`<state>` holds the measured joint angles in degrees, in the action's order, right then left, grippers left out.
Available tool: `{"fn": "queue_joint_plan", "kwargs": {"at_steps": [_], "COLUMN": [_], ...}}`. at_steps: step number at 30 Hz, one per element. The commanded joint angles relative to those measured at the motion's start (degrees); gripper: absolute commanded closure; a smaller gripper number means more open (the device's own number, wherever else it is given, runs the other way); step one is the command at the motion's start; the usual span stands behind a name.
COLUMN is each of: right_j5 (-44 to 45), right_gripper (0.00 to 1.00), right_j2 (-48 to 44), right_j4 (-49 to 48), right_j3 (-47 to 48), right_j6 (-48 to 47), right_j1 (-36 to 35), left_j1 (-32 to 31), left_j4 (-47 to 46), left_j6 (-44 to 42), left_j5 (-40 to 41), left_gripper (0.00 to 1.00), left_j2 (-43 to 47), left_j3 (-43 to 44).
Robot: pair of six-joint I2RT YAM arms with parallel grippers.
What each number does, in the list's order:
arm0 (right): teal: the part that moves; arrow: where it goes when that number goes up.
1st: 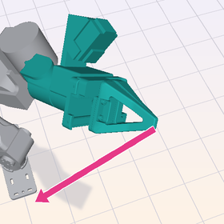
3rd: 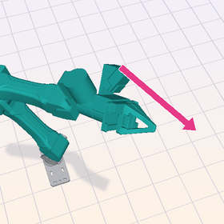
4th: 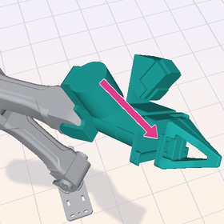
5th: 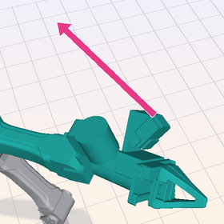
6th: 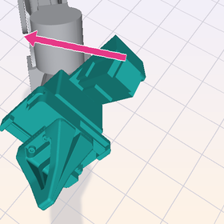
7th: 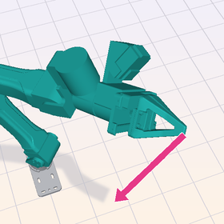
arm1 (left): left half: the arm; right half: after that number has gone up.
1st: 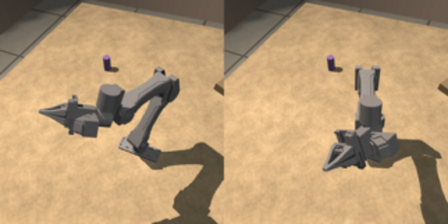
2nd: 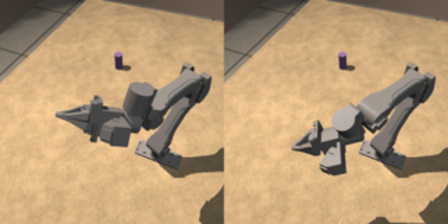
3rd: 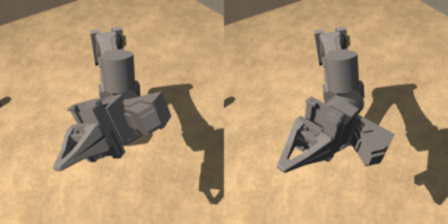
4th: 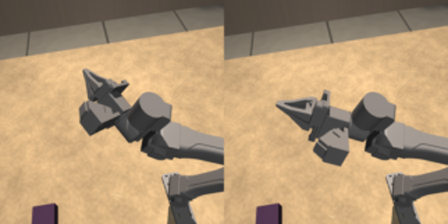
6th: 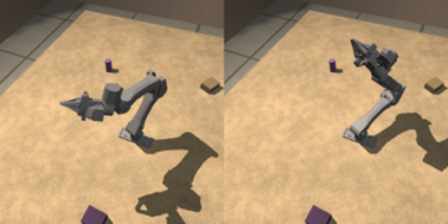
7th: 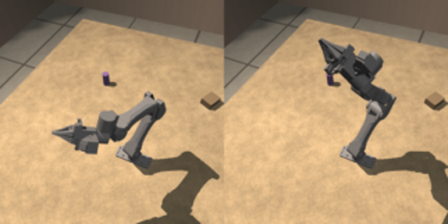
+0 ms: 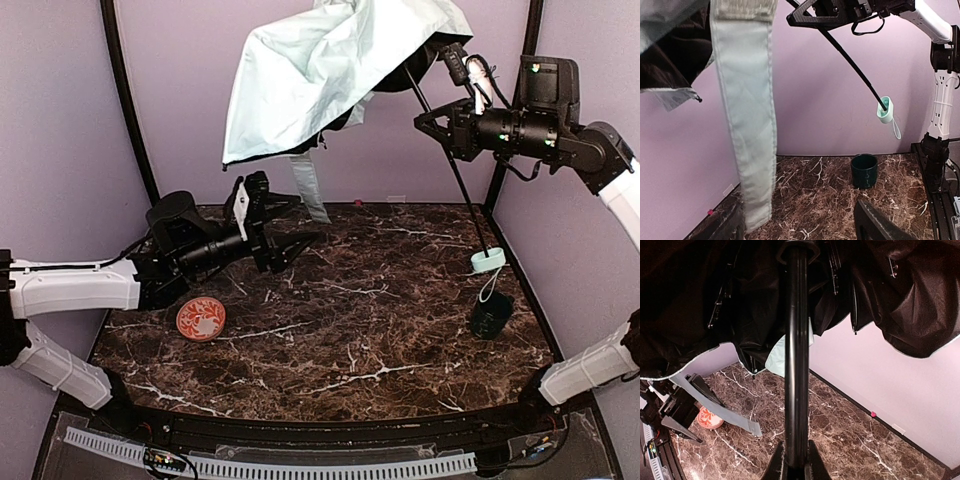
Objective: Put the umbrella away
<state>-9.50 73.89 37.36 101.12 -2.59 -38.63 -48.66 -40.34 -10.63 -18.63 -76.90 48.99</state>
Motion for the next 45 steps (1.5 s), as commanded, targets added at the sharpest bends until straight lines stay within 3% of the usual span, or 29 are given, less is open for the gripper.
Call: {"fn": "queue_joint_plan", "kwargs": {"at_steps": [1,4,9,14,16,17,19,20,26,29,32,40,45], "right_j5": [-0.9,-1.5,-3.1,-5.1,-5.9,-6.1,-7.0,-7.6,-15.9,-25.0,-26.9,-16.9,-8.5], "right_gripper": [1.00,1.00,1.00,1.00,1.00,1.00,1.00,1.00,1.00,1.00,1.00,1.00,1.00], "right_j2": [-1.4,-1.4,-0.7,-0.6,-0.8,-1.1,-1.6,-1.9,-5.4,-6.9,-7.9,-7.6,-8.9], "right_j4": [-5.2,-6.0,-7.0,-7.8,-8.0,-8.2,-8.2,-8.0,-3.6,0.6,3.9,6.4,0.2], "right_j3": [0.8,0.5,0.2,0.5,0.3,0.0,-0.8,-1.1,-4.1,-5.7,-9.3,-21.3,-32.1], "right_j6": [-0.9,-0.6,0.1,0.6,0.7,0.7,0.2,-0.3,-10.1,-16.0,-20.2,-25.3,-26.0], "right_j1": [-0.1,-0.1,-0.1,-0.1,-0.1,-0.1,-0.1,-0.1,-0.1,-0.2,-1.0,-10.1,-12.2], "left_j1": [0.5,1.3,1.3,1.3,1.3,1.3,1.3,1.3,3.2,6.5,8.6,11.8,12.4], "left_j4": [2.9,4.4,1.2,-2.8,-2.7,-2.3,-1.9,-1.5,4.6,6.5,6.3,7.4,5.9], "left_j6": [-2.7,-2.2,1.7,6.1,5.2,4.4,3.8,3.1,-7.1,-10.0,-14.7,-26.6,-30.0], "left_j5": [-2.2,-8.5,-8.1,-12.3,-11.9,-12.9,-13.8,-13.9,-6.3,-1.9,0.3,5.3,5.2], "left_gripper": [0.23,0.17,0.03,0.04,0.22,0.42,0.96,1.00,1.00,1.00,1.00,1.00,1.00], "left_j2": [4.6,7.0,6.4,1.2,0.5,0.6,1.4,2.3,7.7,5.4,1.5,-12.3,-17.6], "left_j3": [-2.2,-4.4,-4.5,-2.1,-1.6,-1.5,-2.0,-2.7,-9.6,-10.1,-8.5,5.8,12.1]}}
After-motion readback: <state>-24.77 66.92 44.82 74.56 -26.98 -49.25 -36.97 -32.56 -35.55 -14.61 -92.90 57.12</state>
